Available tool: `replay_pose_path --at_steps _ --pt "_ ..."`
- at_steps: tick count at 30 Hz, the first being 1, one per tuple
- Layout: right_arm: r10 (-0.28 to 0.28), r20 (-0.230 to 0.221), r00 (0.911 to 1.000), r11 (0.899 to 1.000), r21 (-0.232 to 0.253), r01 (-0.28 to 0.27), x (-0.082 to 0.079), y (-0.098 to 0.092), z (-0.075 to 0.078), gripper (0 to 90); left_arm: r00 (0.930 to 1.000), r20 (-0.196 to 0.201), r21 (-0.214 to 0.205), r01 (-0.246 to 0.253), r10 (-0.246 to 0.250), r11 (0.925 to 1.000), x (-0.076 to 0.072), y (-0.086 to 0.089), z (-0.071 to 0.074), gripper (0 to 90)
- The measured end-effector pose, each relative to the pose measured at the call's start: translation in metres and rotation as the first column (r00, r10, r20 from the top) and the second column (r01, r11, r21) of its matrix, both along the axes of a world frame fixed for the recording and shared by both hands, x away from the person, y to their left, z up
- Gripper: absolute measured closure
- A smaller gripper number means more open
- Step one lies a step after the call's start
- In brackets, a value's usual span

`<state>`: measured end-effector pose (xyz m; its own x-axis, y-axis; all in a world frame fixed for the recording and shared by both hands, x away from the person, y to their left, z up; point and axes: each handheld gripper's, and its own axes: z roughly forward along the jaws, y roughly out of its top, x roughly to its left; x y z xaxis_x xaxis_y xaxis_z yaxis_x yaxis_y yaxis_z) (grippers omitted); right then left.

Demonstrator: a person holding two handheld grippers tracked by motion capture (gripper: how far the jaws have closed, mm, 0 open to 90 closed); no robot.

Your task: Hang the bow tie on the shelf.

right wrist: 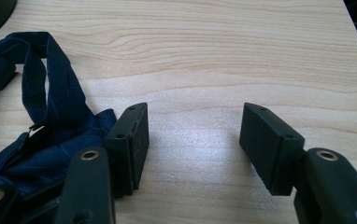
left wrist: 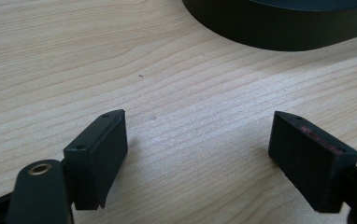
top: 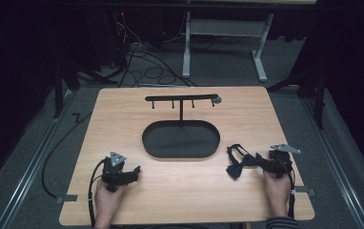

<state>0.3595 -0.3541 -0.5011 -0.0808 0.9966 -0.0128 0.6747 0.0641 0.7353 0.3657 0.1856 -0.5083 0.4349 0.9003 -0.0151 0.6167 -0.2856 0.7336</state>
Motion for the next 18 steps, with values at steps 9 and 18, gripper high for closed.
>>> replay_pose_path --at_steps 9,18 --pt "0.000 -0.004 1.0000 1.000 -0.001 0.000 -0.0002 0.0011 0.0001 42.4 1.0000 0.001 0.001 0.001 -0.001 1.0000 0.0001 0.0002 0.0000 20.1" --pt "0.000 -0.004 1.0000 1.000 -0.001 0.000 -0.0002 0.0010 0.0001 42.4 1.0000 0.000 -0.001 0.000 0.000 1.0000 0.0000 0.0001 0.0000 20.1"
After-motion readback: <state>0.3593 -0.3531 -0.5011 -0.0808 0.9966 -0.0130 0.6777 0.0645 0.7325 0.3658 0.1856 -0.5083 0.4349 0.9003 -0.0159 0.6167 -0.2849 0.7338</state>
